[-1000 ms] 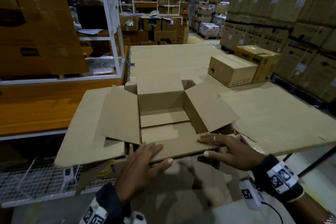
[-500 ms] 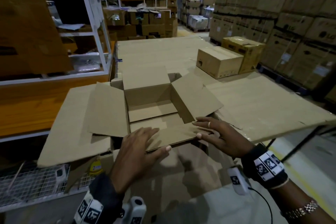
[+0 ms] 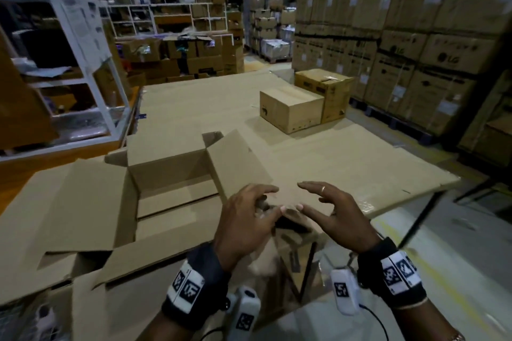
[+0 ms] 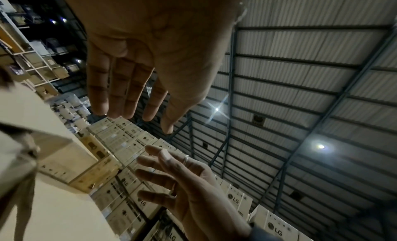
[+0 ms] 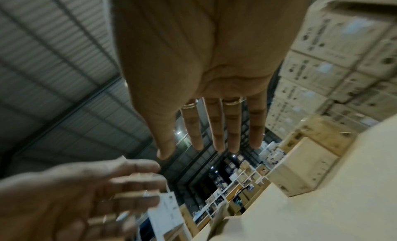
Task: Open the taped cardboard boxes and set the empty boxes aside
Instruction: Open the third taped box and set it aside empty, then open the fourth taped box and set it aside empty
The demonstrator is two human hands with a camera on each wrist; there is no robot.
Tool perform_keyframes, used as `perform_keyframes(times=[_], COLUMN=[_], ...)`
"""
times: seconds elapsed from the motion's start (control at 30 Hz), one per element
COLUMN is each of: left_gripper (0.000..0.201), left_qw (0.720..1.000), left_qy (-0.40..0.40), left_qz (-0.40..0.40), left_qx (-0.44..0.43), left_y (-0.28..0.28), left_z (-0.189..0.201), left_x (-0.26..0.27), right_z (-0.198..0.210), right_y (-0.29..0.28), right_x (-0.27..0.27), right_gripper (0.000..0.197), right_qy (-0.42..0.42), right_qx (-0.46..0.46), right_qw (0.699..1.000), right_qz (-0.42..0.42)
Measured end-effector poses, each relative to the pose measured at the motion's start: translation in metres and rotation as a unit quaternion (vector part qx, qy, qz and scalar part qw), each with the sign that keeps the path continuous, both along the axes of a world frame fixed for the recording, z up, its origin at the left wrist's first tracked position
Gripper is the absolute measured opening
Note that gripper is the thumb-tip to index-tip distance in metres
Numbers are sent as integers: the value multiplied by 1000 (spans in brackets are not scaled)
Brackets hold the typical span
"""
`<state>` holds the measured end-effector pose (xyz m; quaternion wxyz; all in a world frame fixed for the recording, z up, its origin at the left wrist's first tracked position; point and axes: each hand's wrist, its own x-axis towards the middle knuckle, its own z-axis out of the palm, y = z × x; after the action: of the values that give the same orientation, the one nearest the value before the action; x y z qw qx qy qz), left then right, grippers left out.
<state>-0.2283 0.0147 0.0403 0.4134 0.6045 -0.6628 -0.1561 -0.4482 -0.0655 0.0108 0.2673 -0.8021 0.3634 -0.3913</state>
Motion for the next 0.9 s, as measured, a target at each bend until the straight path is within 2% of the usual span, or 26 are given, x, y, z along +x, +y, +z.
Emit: perform_keyframes(times=[0.27, 0.47, 0.77, 0.9], left_gripper=[32, 28, 26, 24], left_qw=[996, 995, 994, 991], left_qy=[17, 23, 32, 93], left_qz=[-7, -19, -6, 21], left_qx=[84, 94, 106, 96], left_y=[-78, -118, -192, -247], left_z=[-60, -101, -107, -105], left_x=[-99, -158, -178, -175], right_z=[-30, -58, -67, -57], right_y=[-27, -47, -130, -187], right_x=[-121, -201, -220, -210], right_gripper=[41, 44, 44, 44], right_qy=[-44, -44, -52, -36], right_qx=[66, 125, 147, 134], right_qw=[994, 985, 983, 988], right_qz=[-71, -107, -97, -72])
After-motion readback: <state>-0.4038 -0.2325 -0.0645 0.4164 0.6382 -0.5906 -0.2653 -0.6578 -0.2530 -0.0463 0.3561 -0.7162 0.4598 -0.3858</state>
